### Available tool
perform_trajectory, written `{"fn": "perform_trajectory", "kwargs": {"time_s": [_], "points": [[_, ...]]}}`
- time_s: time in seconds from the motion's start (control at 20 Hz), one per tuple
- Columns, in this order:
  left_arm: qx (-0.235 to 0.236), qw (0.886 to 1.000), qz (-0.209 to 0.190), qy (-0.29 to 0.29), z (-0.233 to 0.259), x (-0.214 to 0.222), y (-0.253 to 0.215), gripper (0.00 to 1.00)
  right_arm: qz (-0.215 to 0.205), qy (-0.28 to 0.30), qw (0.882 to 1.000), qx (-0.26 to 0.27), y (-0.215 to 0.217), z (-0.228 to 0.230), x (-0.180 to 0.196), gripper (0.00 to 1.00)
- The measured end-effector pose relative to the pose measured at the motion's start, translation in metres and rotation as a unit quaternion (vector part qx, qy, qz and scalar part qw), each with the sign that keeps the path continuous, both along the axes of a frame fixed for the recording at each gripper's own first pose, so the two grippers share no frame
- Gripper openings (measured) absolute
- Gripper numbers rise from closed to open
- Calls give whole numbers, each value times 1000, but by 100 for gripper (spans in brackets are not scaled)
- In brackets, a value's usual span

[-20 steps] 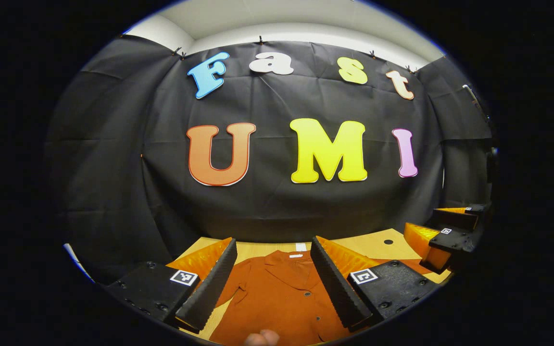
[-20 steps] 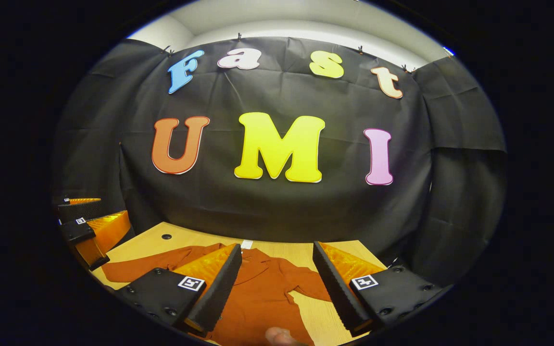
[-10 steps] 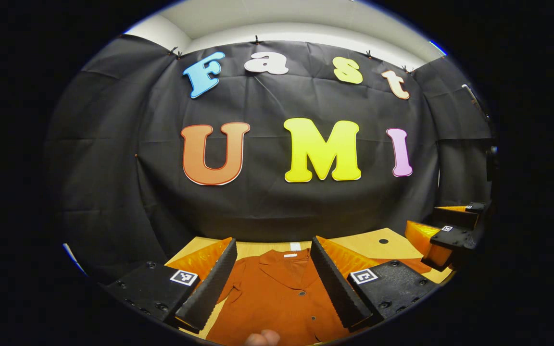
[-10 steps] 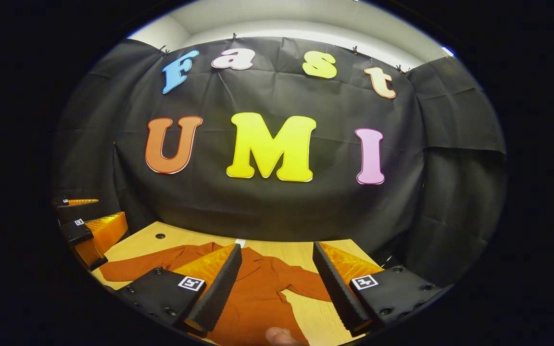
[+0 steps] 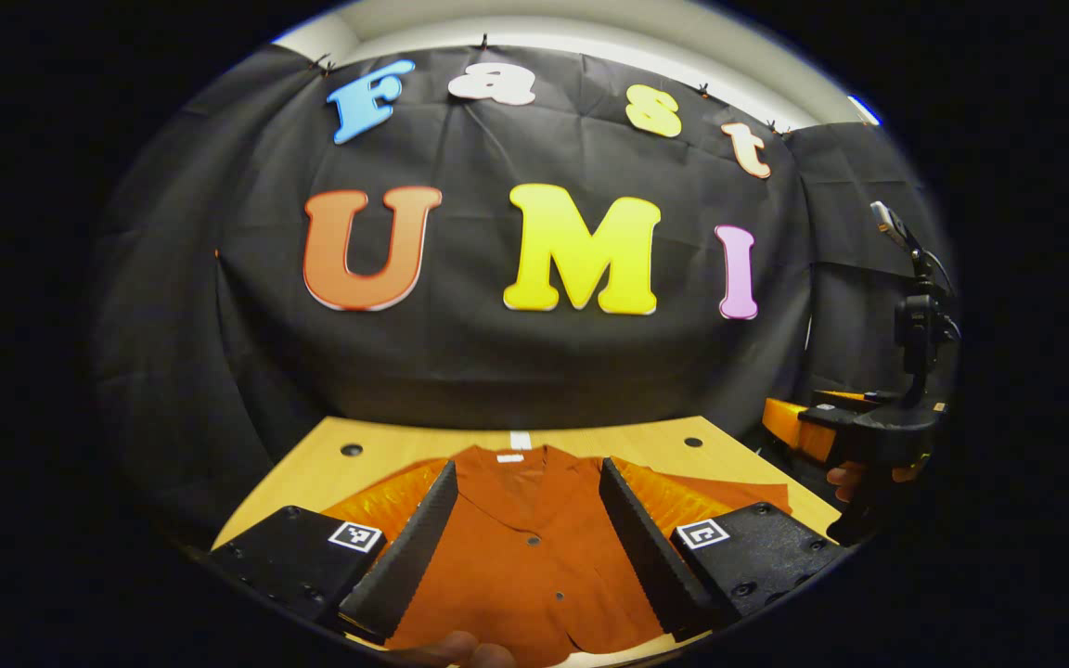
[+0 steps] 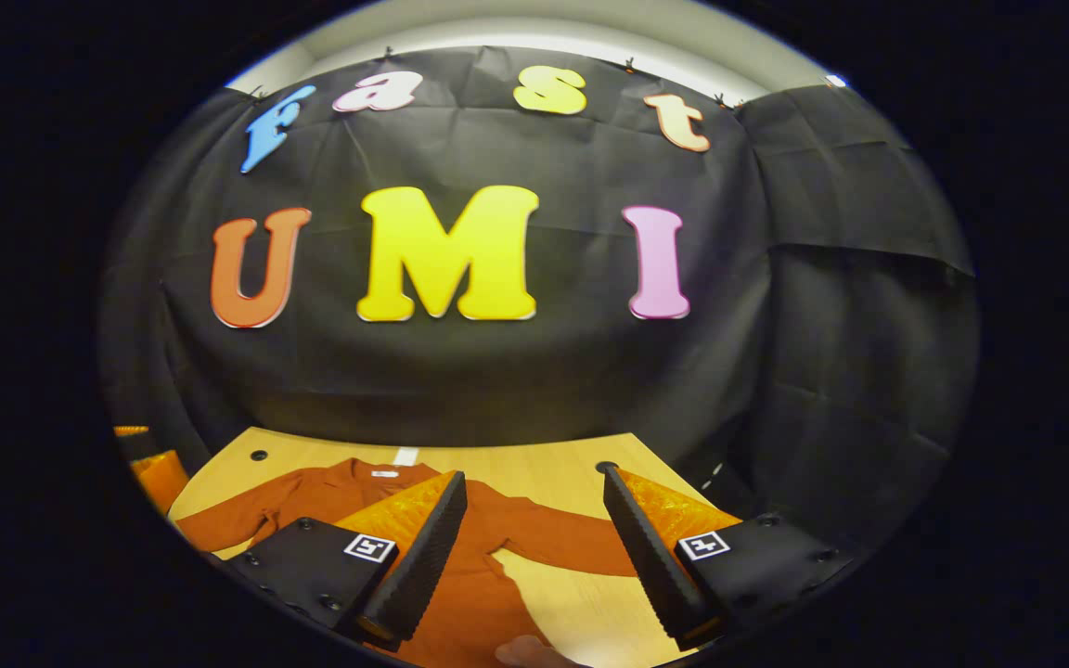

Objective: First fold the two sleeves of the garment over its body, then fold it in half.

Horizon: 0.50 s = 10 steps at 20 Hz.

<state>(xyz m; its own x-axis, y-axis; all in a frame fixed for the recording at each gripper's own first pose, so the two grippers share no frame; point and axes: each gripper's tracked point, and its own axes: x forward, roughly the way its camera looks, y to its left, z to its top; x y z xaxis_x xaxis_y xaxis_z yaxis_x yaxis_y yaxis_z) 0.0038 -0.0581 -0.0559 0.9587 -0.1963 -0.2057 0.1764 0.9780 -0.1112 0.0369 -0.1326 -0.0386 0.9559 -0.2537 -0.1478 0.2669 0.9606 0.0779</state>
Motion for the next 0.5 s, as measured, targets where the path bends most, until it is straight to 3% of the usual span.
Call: {"fn": "perform_trajectory", "kwargs": {"time_s": [0.25, 0.5], "points": [[9, 997, 17, 77, -44, 0, -10, 97, -65, 40, 997, -29, -97, -40, 34, 94], [31, 990, 30, 135, -79, -4, -31, 97, -112, 149, 982, 15, -177, -120, 56, 95]]}}
